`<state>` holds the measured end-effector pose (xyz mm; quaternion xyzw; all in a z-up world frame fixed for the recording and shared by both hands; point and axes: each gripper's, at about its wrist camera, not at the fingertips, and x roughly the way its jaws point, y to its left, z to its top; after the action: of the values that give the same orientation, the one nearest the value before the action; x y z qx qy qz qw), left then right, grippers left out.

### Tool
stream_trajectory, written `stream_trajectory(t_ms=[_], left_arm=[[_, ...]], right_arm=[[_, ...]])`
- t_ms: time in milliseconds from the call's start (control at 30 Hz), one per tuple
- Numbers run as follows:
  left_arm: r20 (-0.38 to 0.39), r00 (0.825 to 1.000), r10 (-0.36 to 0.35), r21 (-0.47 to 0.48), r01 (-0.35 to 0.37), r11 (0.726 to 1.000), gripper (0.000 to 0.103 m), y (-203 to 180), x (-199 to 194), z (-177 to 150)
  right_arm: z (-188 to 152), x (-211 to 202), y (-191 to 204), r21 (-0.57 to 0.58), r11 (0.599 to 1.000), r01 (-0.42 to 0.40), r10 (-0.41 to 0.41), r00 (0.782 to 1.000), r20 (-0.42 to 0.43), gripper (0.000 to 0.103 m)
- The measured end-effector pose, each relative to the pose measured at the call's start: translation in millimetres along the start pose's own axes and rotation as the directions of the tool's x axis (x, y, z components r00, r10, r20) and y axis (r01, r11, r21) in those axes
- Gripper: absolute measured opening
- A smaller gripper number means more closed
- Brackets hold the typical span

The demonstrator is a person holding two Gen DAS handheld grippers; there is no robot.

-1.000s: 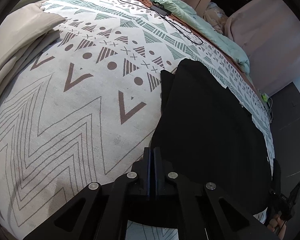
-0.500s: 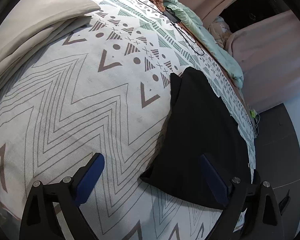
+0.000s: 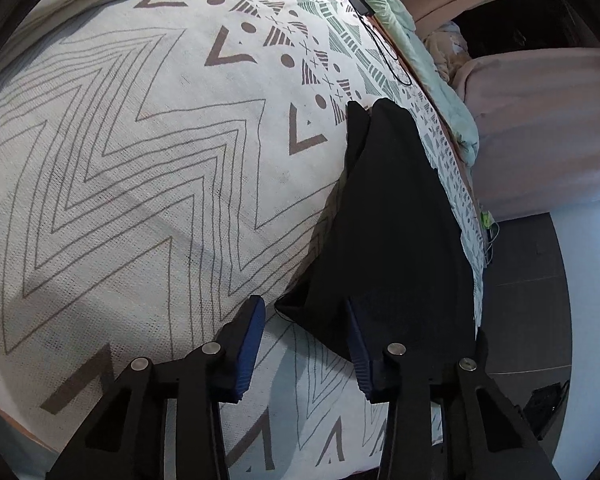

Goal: Fold large clothes

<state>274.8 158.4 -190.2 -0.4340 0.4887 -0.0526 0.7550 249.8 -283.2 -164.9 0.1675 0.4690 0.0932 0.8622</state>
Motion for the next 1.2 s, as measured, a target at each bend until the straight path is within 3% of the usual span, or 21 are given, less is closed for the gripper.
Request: stream_trajectory(t_ms=[300, 533, 767, 1200], left_arm=[[-0.008, 0.998, -0.057, -0.022, 0.056, 0.998, 0.037, -2.1, 18.1, 10.2], [0.005, 0.998, -0.063, -0.011, 0.063, 0.998, 0.036, -7.2, 22.8, 10.5], [0.022, 0.998, -0.063, -0.056, 0.064, 0.996, 0.033, -6.8, 21.7, 8.0], [0.041, 0.998, -0.045, -0.125, 0.05, 0.991, 0.033, -11.6, 24.8, 5.7]], right_arm=[[-29.5, 30.6, 56.5, -0.11, 0.992, -0.066, 0.052, 0.991, -0.123, 0.052], [-41.2, 71.5, 65.6, -0.143, 0.99, -0.001, -0.026, 0.981, -0.193, 0.04], [-18.4, 98.1, 62.2, -0.152, 0.986, 0.063, -0.09, 0.979, -0.182, 0.034], [43.7, 117.2, 52.8, -0.119, 0.988, 0.102, -0.117, 0.985, -0.128, 0.034]])
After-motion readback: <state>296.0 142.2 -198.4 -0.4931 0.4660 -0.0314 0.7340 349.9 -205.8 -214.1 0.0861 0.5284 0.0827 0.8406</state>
